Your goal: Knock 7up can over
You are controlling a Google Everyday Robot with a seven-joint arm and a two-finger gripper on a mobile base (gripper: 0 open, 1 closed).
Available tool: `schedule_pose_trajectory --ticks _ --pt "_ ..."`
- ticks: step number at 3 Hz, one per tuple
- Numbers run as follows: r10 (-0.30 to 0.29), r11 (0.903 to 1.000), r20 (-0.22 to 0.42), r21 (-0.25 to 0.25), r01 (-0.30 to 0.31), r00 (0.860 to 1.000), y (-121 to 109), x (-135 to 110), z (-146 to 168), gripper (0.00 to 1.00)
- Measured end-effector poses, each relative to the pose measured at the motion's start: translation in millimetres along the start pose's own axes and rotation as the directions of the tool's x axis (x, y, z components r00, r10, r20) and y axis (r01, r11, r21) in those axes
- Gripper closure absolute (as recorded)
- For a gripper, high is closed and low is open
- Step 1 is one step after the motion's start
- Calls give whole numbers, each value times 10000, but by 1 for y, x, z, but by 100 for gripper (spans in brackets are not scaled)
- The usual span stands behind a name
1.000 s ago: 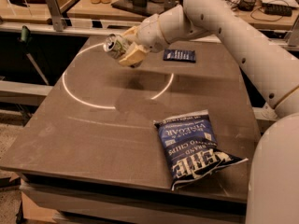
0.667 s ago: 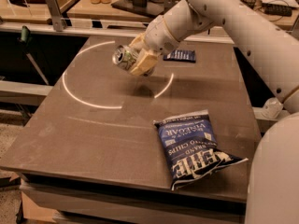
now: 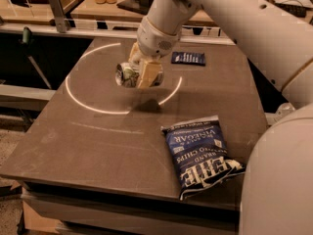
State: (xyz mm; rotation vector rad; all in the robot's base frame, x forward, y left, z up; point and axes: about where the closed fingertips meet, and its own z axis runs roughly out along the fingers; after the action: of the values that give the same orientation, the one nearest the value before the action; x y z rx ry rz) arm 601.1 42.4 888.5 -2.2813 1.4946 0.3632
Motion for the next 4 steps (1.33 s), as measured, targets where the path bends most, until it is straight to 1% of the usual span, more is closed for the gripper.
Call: schedule_pose_trajectory --ticks 1,2,3,4 --pt "186 9993 -1543 -289 -233 9879 14 13 1 100" --pt "437 9990 -2611 19 -447 9643 29 22 1 85" --pt "748 9968 -3103 502 -622 9477 40 27 11 54" --pt "901 9953 -3202 617 -741 9431 45 29 17 31"
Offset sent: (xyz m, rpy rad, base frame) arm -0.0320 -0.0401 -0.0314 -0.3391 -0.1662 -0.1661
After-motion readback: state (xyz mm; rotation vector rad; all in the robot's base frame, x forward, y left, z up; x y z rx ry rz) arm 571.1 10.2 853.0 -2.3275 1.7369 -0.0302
